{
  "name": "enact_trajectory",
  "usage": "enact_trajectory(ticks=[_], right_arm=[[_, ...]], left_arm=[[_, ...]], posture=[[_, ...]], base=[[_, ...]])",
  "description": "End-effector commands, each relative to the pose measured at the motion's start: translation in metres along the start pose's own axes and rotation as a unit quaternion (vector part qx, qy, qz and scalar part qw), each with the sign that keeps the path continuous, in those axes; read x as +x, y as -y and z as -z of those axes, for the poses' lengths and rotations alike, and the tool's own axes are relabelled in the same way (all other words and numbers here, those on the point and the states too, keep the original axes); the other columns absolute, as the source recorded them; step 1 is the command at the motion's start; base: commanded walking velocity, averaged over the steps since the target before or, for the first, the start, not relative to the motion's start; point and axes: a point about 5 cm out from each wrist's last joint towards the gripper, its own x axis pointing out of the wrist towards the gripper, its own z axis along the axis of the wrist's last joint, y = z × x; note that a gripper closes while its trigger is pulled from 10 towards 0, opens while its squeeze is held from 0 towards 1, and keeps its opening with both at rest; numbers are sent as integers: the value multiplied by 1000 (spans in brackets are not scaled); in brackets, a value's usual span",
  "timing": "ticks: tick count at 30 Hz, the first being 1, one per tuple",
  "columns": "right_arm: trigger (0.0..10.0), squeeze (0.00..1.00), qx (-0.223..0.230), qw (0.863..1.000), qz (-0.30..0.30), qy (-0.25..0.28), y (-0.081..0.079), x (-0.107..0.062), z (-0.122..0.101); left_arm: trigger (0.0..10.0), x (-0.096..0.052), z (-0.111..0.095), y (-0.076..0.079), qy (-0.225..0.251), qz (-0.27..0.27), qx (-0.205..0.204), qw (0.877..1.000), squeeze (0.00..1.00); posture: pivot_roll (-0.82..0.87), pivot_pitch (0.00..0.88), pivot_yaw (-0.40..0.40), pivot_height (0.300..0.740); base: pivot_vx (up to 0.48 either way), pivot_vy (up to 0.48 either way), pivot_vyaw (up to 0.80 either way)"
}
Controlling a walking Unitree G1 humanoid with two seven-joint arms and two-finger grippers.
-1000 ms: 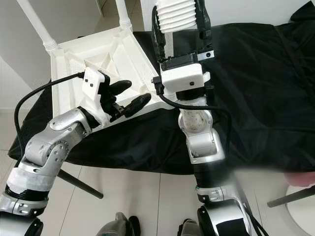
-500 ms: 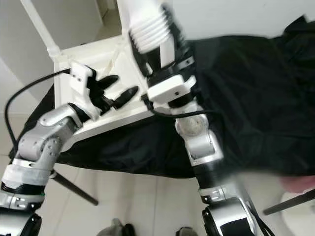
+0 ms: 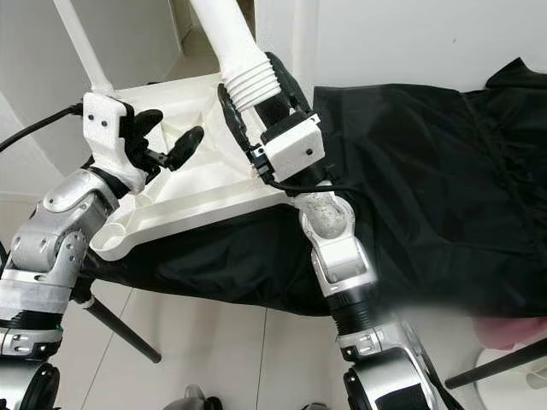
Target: Building children table
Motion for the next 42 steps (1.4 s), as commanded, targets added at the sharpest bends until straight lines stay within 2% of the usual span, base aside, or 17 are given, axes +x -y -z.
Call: enact_trajectory(ticks=[1,13,19,20,26,29,32,36,42], right_arm=[[10000,0,8,1000,11,4,2,2,-1],[10000,0,41,998,21,-39,12,-7,9],[10000,0,80,992,34,-86,18,-19,23],[10000,0,92,990,33,-100,19,-23,27],[10000,0,97,988,29,-118,19,-31,32],[10000,0,101,985,18,-140,17,-40,36],[10000,0,103,984,16,-145,17,-42,38],[10000,0,112,979,13,-169,15,-52,44],[10000,0,115,978,13,-173,15,-53,46]], left_arm=[[10000,-2,5,0,-12,-3,11,1000,0],[10000,-1,7,1,-9,-1,7,1000,0],[10000,-2,12,1,-17,-2,-8,1000,0],[10000,-3,15,-1,-26,-7,-14,1000,0],[10000,-5,16,-6,-31,-10,-25,999,0],[10000,-5,16,-16,-35,-33,-34,998,0],[10000,-4,16,-18,-36,-38,-38,998,0],[10000,2,17,-13,-34,-28,-90,995,0],[10000,5,16,-12,-34,-26,-103,994,0]], posture=[[50,58,71,740],[48,62,63,740],[40,59,55,740],[38,60,56,740],[38,63,52,740],[33,66,50,740],[29,65,52,740],[23,62,58,740],[22,62,59,740]], base=[[0,0,0],[0,0,0],[0,0,0],[0,0,0],[0,0,0],[0,0,0],[0,0,0],[0,0,0],[0,0,0]])
